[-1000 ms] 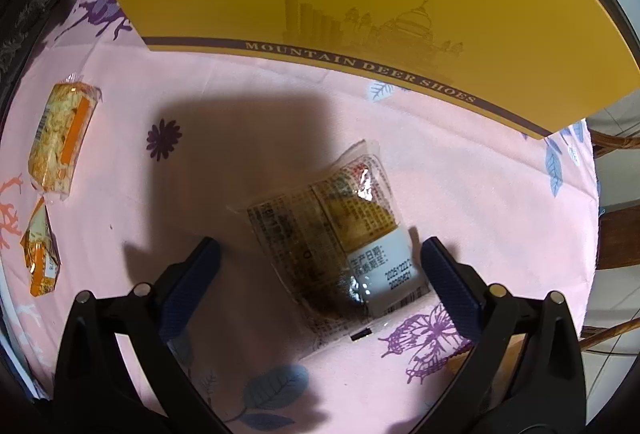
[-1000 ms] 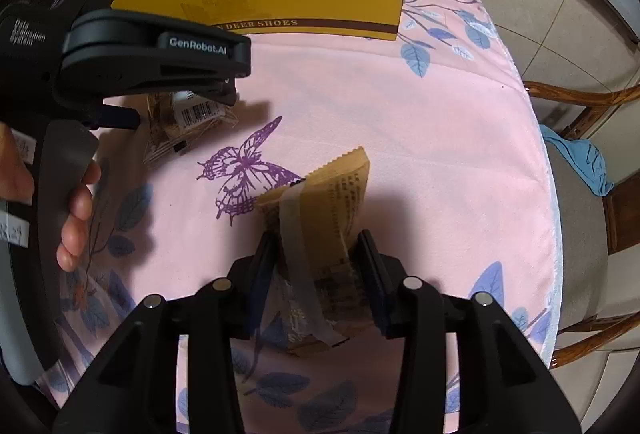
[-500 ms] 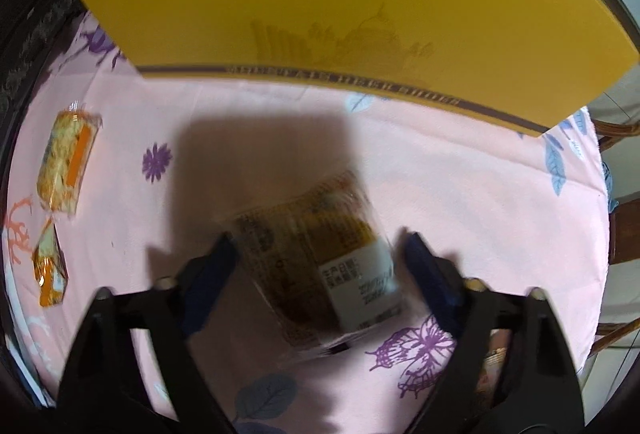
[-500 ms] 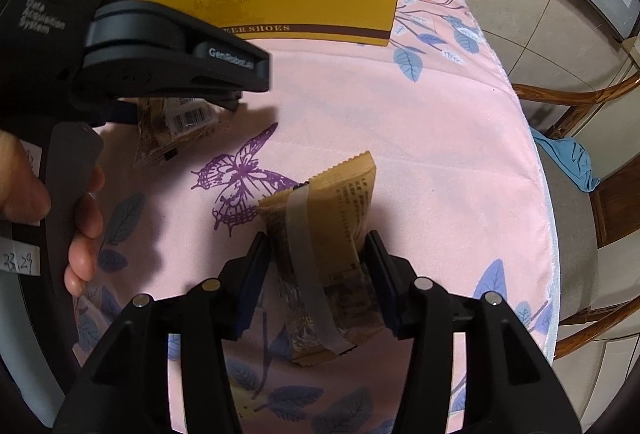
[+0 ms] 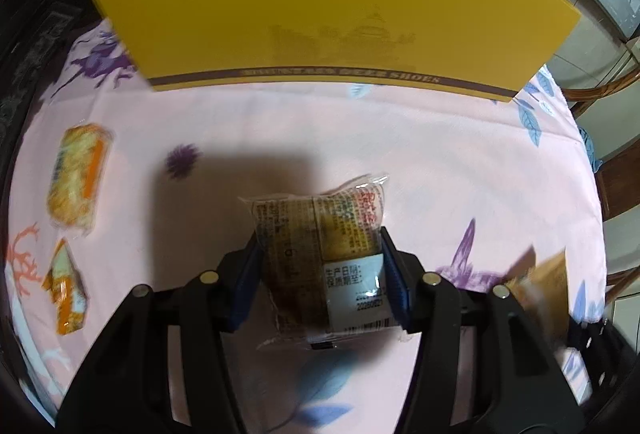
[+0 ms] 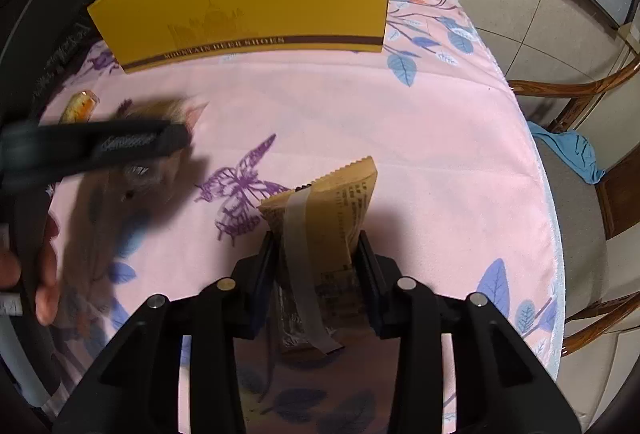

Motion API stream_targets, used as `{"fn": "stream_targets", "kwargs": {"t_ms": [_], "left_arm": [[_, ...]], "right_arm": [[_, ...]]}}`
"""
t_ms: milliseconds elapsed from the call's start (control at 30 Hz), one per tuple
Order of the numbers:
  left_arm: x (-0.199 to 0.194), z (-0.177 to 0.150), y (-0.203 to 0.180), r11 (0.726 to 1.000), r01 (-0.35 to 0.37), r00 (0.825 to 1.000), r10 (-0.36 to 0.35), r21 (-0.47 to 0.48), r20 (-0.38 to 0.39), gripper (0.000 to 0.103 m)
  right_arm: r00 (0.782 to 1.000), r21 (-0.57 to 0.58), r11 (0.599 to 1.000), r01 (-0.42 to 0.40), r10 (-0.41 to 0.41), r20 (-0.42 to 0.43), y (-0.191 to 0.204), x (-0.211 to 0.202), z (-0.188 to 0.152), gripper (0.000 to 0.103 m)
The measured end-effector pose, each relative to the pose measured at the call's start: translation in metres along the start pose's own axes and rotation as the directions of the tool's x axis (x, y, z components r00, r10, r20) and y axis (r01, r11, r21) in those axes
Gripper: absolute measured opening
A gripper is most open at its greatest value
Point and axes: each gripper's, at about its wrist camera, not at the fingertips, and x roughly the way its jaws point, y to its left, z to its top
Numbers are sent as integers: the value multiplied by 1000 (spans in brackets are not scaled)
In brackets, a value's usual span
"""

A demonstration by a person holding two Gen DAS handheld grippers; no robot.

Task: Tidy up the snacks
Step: 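Grasp the clear bread pack with left tool while right tool holds the brown pack, then carry the brown pack and clear bread pack into the yellow box, open both tools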

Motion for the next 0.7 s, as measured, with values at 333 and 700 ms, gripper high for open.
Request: {"fn": "stream_targets", "kwargs": {"t_ms": [333, 700], "left_arm": [[-80, 5, 51, 997, 35, 994, -27, -73, 105, 54], [-119, 27, 53, 997, 39, 983, -27, -64, 180, 55]], "right_arm": [[994, -63, 997, -33, 40, 105, 40, -51, 53, 39], [984, -65, 997, -50, 60, 168, 55, -78, 93, 39]]}}
